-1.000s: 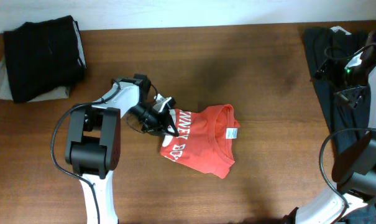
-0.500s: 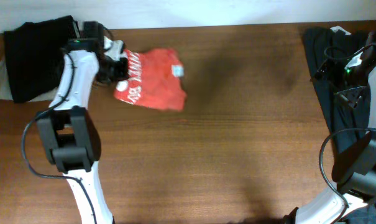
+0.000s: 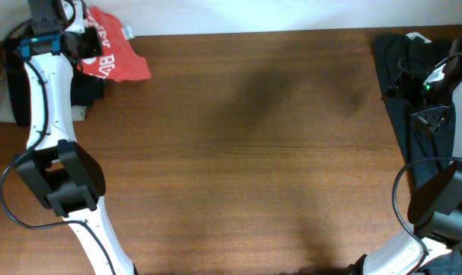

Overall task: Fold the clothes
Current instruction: 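Carry the bundle with the left gripper onto the dark clothes stack top-left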

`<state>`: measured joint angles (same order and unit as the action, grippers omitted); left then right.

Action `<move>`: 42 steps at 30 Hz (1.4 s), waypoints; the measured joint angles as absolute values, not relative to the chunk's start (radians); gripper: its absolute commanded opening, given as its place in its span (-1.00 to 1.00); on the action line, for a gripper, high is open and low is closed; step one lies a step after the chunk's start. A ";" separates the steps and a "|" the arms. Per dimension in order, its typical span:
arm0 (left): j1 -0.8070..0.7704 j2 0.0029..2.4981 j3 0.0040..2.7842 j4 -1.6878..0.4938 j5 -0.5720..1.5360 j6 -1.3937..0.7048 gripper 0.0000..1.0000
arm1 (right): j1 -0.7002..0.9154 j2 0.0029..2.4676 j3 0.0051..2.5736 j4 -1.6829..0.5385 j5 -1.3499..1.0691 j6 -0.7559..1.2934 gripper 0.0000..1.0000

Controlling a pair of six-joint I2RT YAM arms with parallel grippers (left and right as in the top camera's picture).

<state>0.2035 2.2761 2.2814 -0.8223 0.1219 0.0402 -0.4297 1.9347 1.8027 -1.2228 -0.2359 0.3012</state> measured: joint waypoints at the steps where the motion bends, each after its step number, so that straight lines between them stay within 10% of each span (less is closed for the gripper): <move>1: 0.204 2.276 2.307 -0.822 0.117 0.038 -0.99 | -0.430 1.935 1.803 -1.223 -0.236 0.302 0.97; 17: 0.429 2.366 2.353 -0.718 0.089 0.083 -0.82 | -0.430 1.935 1.803 -1.223 -0.236 0.301 0.97; 19: 0.451 2.432 2.353 -0.680 0.062 0.086 -0.64 | -0.430 1.935 1.803 -1.223 -0.236 0.301 0.97; 23: 0.494 2.495 2.353 -0.713 0.012 0.093 0.68 | -0.430 1.935 1.803 -1.223 -0.236 0.302 0.97; 25: 0.519 2.496 2.355 -0.734 -0.004 0.085 0.98 | -0.430 1.935 1.803 -1.223 -0.236 0.302 0.97; 29: 0.527 2.479 2.355 -0.749 -0.012 0.024 0.82 | -0.430 1.935 1.803 -1.223 -0.236 0.302 0.97; 31: 0.522 2.430 2.355 -0.748 -0.007 0.004 -0.59 | -0.430 1.935 1.803 -1.223 -0.236 0.301 0.98; 32: 0.519 2.395 2.355 -0.746 0.009 -0.008 -0.99 | -0.430 1.935 1.803 -1.223 -0.236 0.302 0.97; 42: 0.496 2.510 2.370 -0.569 0.063 -0.051 -0.99 | -0.430 1.935 1.803 -1.223 -0.236 0.302 0.98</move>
